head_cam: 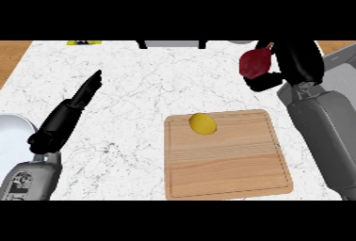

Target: Pick the pear from the cutting board and place it in the cardboard box

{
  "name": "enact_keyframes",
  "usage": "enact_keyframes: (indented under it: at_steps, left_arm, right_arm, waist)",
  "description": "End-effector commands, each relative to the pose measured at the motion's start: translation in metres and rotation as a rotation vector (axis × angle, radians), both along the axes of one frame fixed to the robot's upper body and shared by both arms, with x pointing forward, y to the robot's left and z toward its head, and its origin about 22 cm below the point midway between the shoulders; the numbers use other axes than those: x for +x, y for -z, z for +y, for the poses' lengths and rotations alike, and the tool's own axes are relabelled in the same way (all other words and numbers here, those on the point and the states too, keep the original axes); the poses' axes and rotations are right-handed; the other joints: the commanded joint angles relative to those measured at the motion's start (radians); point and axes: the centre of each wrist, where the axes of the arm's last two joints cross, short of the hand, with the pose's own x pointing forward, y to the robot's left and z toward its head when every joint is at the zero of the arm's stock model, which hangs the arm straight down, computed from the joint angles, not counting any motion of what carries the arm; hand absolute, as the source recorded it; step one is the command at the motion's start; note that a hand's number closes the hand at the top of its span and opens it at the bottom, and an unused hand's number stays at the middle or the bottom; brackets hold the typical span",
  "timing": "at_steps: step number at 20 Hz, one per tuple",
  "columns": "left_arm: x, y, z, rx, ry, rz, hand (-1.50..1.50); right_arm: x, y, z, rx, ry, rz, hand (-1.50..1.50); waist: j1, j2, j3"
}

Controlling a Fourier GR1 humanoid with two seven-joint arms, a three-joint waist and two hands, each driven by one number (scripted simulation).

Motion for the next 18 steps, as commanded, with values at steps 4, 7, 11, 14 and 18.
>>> enact_keyframes:
  at_steps: [4,7,11,14,18]
  left_arm:
    - [-0.001,0.003,-0.003,0.014,0.000,-0.010,0.00]
    - [0.015,-0.010,0.021,0.010,-0.004,-0.011,0.00]
    - [0.005,-0.004,-0.012,-0.003,0.016,-0.003,0.00]
    - [-0.010,-0.010,-0.012,-0.013,0.028,-0.011,0.00]
    - [0.005,-0.005,0.008,-0.027,0.015,-0.001,0.00]
  right_arm:
    - [0.009,-0.034,-0.051,0.180,0.314,-0.147,1.50]
    - [0.006,-0.053,-0.081,0.222,0.368,-0.166,1.50]
    - [0.014,-0.073,-0.129,0.238,0.466,-0.184,1.50]
    - [0.007,-0.057,-0.178,0.206,0.506,-0.163,1.50]
    - [0.007,-0.045,-0.209,0.113,0.529,-0.009,1.50]
  waist:
    - [0.003,0.003,0.000]
    - [-0.006,0.004,0.000]
    - [0.009,0.004,0.000]
    - [0.017,0.005,0.001]
    - [0.017,0.009,0.001]
